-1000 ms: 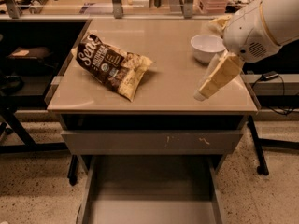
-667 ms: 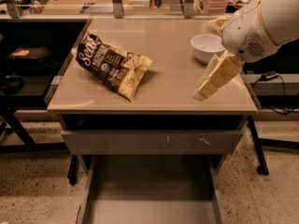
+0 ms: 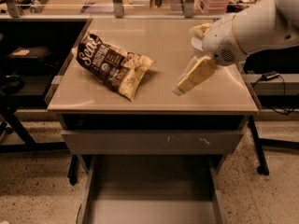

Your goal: Place brown chip bag into middle drawer

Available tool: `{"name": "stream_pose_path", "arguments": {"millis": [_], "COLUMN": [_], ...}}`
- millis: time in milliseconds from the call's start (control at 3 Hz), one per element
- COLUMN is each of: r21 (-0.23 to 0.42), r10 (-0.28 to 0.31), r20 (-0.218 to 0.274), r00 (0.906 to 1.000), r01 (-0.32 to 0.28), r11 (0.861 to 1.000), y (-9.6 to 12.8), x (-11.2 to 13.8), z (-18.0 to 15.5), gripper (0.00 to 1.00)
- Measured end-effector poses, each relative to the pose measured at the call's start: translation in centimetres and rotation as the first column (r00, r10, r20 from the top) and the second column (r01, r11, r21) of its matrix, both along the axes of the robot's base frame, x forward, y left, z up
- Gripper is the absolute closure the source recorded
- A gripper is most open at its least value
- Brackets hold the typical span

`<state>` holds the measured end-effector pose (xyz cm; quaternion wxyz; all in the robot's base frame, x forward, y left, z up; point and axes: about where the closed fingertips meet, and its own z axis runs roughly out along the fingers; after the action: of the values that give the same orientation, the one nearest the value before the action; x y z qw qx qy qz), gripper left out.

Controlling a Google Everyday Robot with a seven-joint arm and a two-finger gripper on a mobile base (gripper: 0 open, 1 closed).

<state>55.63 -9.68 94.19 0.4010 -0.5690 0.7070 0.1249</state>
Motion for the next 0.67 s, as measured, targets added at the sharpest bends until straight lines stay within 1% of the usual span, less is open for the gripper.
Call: {"name": "stream_pose_path", "arguments": {"millis": [333,667], "r21": [0.094,0.145], "r10": [-0.032,-0.04], "r20": [0.037,0.06], "r00": [0.9988,0.9974], "r01": [0.029,0.031], "r11": [0.995,0.989], "y": [2.3,4.6], "x": [4.1,7.2], "z": [-0.7,-0.8], "gripper": [0.0,0.0]}}
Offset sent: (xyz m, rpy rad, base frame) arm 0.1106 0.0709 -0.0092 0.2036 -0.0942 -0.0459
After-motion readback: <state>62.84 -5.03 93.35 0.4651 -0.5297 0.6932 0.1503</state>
